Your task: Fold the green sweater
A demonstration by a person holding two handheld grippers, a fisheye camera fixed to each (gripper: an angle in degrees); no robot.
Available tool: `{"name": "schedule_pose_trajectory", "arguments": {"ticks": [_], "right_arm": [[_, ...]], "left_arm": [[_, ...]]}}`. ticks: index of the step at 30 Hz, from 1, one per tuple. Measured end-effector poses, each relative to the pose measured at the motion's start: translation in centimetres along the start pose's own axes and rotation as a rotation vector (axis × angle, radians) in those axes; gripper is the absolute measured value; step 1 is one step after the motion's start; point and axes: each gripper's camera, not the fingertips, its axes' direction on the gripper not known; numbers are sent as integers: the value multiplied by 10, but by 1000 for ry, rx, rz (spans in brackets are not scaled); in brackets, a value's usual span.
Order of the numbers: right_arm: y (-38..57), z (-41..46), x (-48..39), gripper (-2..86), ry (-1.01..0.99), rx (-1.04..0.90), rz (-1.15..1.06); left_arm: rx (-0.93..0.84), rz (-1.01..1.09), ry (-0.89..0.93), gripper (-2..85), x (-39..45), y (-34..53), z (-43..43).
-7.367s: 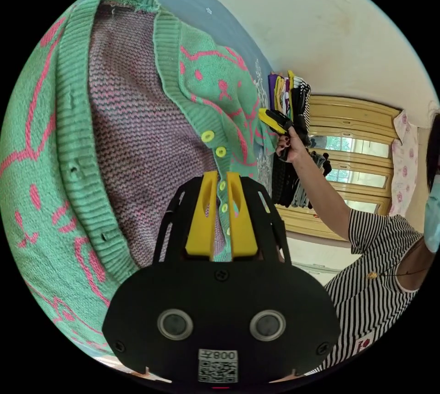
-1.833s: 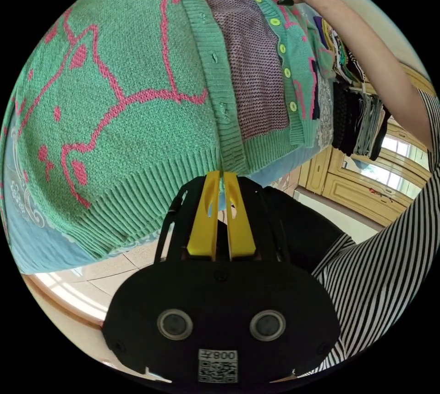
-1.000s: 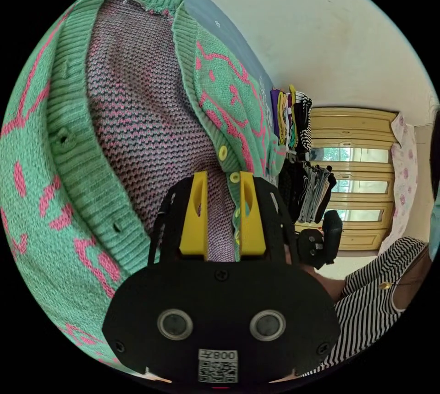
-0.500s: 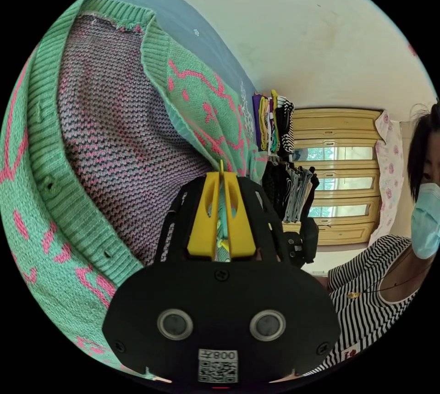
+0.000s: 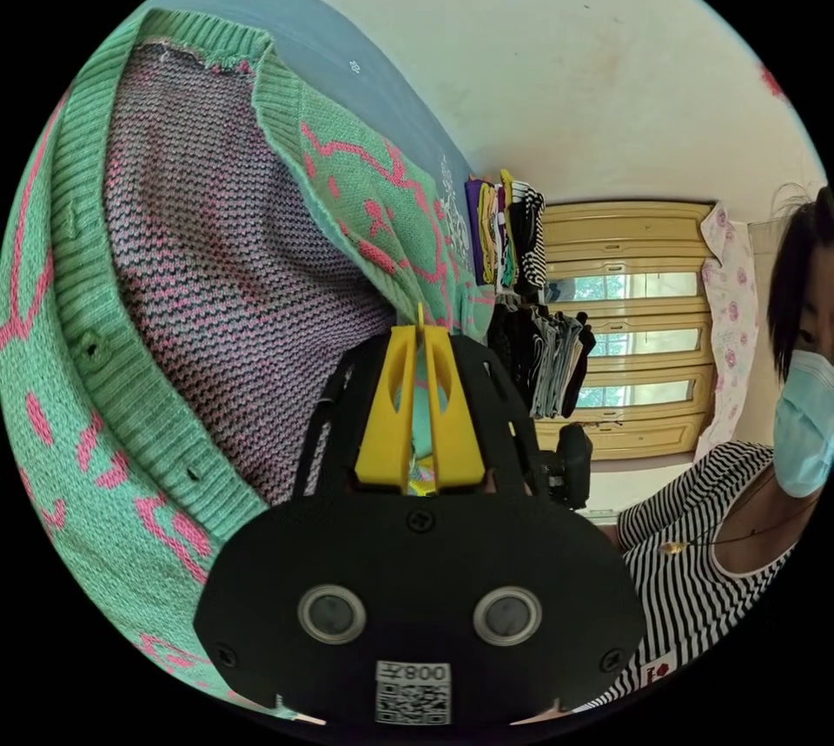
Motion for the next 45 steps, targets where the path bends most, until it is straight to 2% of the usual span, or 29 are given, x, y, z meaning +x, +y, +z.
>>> {"name": "schedule_pose_trajectory", "arguments": {"ticks": [5, 13, 16, 18, 20, 23, 27, 32, 37, 40, 45], "right_arm": [[4, 10, 1, 38, 70, 14, -25], [20, -21, 48, 8, -84, 40, -16], [25, -48, 61, 7, -267, 71, -64], [27, -68, 66, 6, -452, 92, -123], [25, -79, 63, 6, -535, 96, -179], [16, -75, 59, 5, -565, 65, -237], [1, -73, 74, 5, -777, 62, -263], [-5, -76, 83, 7, -868, -18, -326], [-42, -5, 94, 12, -762, -81, -164], [-57, 13, 88, 18, -793, -107, -171], [-53, -13, 71, 30, -620, -82, -287]], "left_arm": [[-2, 15, -3, 18, 4, -1, -2], [4, 34, 26, 18, 10, 0, -15], [15, 48, 48, 18, 14, 1, -30], [14, 63, 25, 18, 16, 2, -42], [0, 67, -33, 18, 14, 3, -57], [-25, 37, -130, 18, -1, 4, -69], [-32, -5, -105, 18, -17, 9, -74], [-23, 18, -159, 21, -24, 20, -78], [-48, -107, -313, 27, -68, 44, -62], [0, -142, -227, 37, -76, 86, -67], [-103, -211, -132, 59, -71, 169, -50]]}}
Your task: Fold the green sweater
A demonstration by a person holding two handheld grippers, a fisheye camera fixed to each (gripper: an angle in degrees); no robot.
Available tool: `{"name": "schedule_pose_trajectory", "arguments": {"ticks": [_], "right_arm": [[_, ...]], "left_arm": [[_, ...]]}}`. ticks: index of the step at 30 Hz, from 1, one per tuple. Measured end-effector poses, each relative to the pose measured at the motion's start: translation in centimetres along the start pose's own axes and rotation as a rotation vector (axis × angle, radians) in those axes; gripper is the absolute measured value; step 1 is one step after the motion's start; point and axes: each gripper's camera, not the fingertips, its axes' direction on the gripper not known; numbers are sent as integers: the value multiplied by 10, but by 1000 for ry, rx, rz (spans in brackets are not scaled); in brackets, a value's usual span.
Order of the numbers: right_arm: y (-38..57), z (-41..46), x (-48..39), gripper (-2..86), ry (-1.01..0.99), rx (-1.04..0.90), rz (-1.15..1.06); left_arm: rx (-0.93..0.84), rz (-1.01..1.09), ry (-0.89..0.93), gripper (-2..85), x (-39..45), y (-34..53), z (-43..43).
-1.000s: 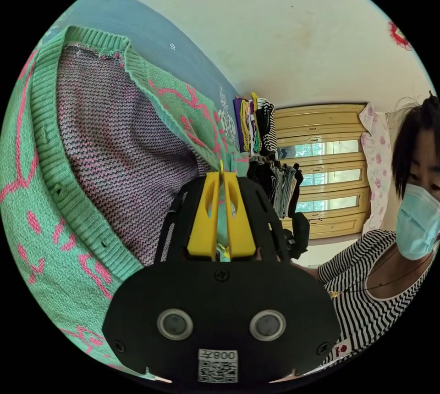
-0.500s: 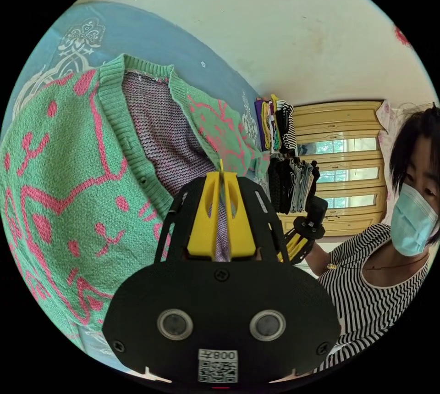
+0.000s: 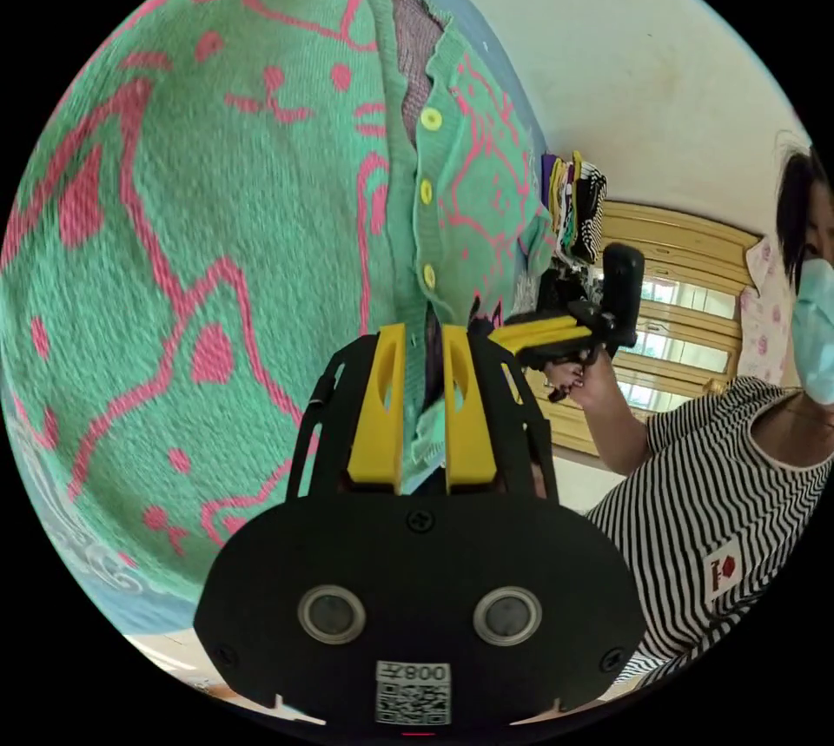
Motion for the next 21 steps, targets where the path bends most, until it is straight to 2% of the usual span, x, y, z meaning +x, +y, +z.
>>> {"name": "schedule_pose_trajectory", "arguments": {"ticks": [5, 8, 12, 16, 18, 21], "right_arm": [[-14, -18, 3, 56, 52, 25, -33], [-38, -22, 8, 68, 170, 35, -45], [-83, -14, 5, 80, 435, 85, -100], [-113, 11, -4, 83, 555, 59, -156], [-122, 36, -2, 78, 668, 17, -168], [-119, 47, -4, 68, 721, 45, -184]], "left_arm": [[-201, -2, -11, 48, 2, 39, 53], [-238, -6, -13, 25, -2, 46, 69], [-214, -3, -53, 9, -7, 56, 72], [-173, 14, -97, 7, -6, 72, 66], [-189, 30, -145, 7, -5, 77, 69], [-229, 67, -206, 4, -9, 80, 80]]}}
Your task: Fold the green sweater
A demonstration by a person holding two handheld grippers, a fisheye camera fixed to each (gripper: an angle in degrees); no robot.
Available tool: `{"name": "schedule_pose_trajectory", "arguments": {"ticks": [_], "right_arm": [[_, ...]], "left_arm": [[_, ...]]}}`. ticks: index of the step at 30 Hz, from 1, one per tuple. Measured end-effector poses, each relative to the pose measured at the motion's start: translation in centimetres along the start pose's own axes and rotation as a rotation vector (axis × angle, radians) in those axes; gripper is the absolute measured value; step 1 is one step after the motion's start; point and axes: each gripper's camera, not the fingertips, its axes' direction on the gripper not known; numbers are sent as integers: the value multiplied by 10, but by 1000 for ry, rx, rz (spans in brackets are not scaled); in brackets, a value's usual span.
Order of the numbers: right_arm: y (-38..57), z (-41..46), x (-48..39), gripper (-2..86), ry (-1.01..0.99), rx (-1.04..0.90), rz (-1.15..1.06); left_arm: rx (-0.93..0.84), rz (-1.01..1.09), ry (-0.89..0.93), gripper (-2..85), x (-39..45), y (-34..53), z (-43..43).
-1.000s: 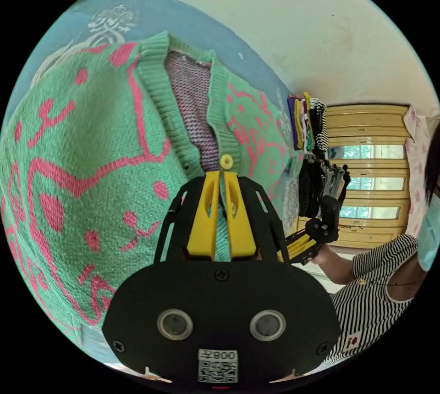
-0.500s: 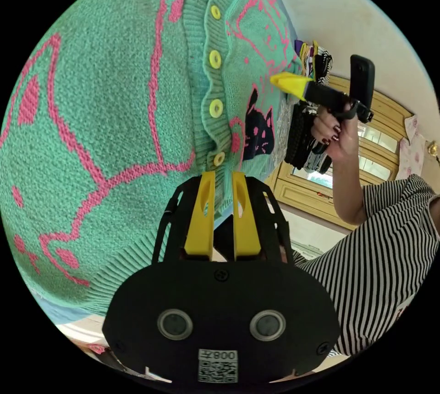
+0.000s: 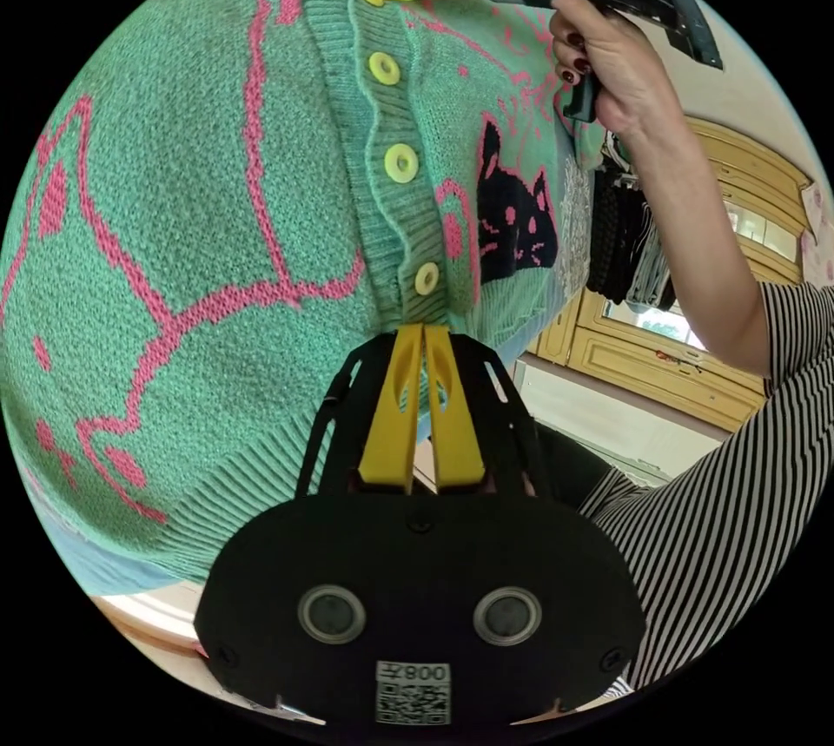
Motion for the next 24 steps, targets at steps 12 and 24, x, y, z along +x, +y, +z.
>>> {"name": "schedule_pose_trajectory", "arguments": {"ticks": [12, 24], "right_arm": [[20, -34, 34, 23, -240, 145, 85], [-4, 22, 61, 43, -268, 65, 132]], "left_arm": [[19, 36, 114, 1, -8, 41, -13], [-26, -49, 98, 2, -44, 70, 9]]}}
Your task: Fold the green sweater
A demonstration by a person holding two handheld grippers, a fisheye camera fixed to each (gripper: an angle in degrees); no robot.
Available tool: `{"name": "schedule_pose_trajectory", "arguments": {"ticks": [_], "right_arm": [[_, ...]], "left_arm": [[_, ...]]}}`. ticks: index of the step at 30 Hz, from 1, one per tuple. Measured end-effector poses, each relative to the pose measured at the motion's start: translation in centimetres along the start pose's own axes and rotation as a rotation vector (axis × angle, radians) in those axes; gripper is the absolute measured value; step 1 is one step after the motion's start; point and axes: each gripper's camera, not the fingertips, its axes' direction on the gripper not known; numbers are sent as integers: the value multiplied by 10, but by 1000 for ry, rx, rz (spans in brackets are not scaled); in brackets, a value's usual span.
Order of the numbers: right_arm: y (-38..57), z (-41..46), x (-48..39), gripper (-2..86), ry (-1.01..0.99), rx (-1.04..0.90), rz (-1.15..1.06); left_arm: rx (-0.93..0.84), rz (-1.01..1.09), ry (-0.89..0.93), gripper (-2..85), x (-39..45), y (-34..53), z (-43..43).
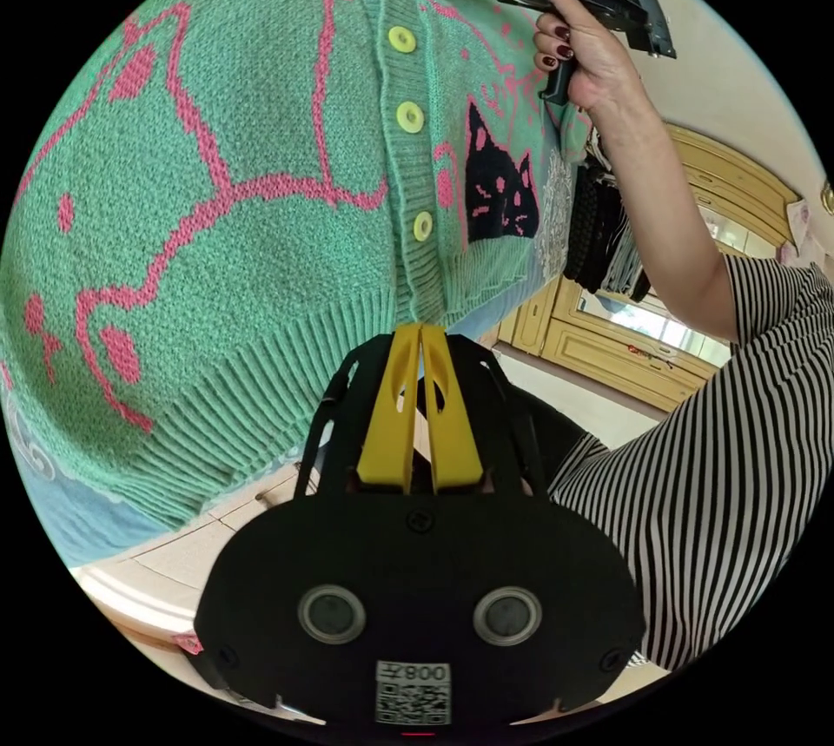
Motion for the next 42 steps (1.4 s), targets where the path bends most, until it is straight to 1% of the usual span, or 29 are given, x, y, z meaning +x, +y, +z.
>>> {"name": "schedule_pose_trajectory", "arguments": {"ticks": [3, 6, 10, 13, 15, 18, 21, 23, 26, 29, 35, 39, 42], "right_arm": [[8, -12, 10, 54, 36, 24, 29], [29, -32, 19, 57, 54, 54, 89], [70, -50, 6, 57, 15, 28, 63], [111, -41, -18, 58, -34, -108, -14], [143, -24, -38, 62, -74, -252, -75], [171, -8, -53, 70, -50, -351, -116], [176, 3, -57, 74, -85, -392, -112], [176, 8, -56, 70, -77, -400, -97], [175, 9, -52, 52, -49, -402, -74], [178, 0, -46, 33, -61, -389, -61], [182, -40, -48, 15, -163, -381, -56], [188, -62, -63, 12, -186, -380, -87], [188, -67, -65, 12, -196, -404, -71]], "left_arm": [[40, -17, 15, 5, -3, 8, -3], [35, -29, 20, 9, -6, 7, 2], [7, -22, 15, 9, -6, -6, 16], [-31, -48, 23, 4, -9, -10, 28], [-27, -53, 29, 3, -10, -10, 27], [-28, -51, 25, 3, -10, -8, 23], [-3, -64, -25, 7, -8, -4, 15], [2, -75, -61, 10, -8, -4, 13], [-16, -83, -18, 11, -12, -12, 20], [-29, -78, -13, 10, -11, -15, 23], [-28, -71, 56, 8, -3, -9, 8], [-50, -70, 36, 7, -2, -7, 5], [-57, -116, 111, 6, -7, -14, 12]]}}
